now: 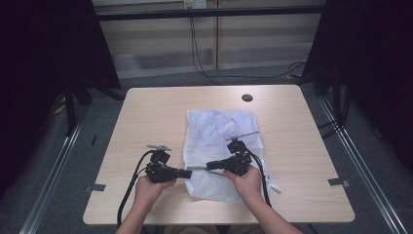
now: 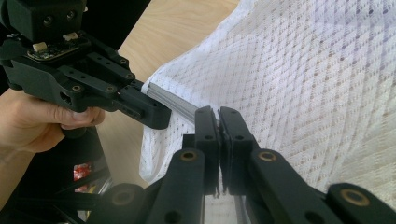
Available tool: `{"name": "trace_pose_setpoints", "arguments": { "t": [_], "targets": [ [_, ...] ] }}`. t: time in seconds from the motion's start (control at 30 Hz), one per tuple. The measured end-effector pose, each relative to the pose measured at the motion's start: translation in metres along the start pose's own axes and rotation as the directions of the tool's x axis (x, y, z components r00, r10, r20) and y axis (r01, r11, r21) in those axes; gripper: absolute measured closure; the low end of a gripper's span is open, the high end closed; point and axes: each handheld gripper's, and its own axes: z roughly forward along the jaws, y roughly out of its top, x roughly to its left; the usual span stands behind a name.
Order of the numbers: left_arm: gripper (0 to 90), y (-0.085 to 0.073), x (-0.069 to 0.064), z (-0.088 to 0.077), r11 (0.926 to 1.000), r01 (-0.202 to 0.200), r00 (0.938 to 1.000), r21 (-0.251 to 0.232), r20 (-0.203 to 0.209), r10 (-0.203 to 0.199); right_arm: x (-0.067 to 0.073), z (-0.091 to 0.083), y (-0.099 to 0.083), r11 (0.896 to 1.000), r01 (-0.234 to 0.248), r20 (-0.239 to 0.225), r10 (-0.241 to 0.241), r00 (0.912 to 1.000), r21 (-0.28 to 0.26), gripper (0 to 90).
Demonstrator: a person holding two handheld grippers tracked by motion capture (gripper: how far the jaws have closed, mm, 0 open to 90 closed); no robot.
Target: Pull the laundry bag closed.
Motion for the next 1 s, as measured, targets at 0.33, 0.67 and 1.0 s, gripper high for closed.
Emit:
{"name": "trace_pose_setpoints", "arguments": {
  "t": [0.33,0.67,1.0],
  "targets": [
    [88.4,0.0000,0.0001,-0.0001,1.0000,0.001,1.0000,0.005,0.005,-0.001,-0.0011,-0.0007,-0.0002,1.000,-0.005,-0.011,0.005,0.9999,0.006,87.2],
    [88.4,-0.0004,0.0016,-0.0014,0.9999,0.013,0.9999,-0.004,0.002,-0.013,-0.0049,-0.0059,-0.0016,1.000,-0.003,0.003,0.003,1.0000,0.004,87.1],
    [88.4,-0.0004,0.0018,-0.0017,0.9999,0.012,0.9999,-0.004,-0.006,-0.012,-0.0066,-0.0084,-0.0041,1.000,-0.008,0.011,0.008,0.9999,-0.004,87.2]
  ]
}}
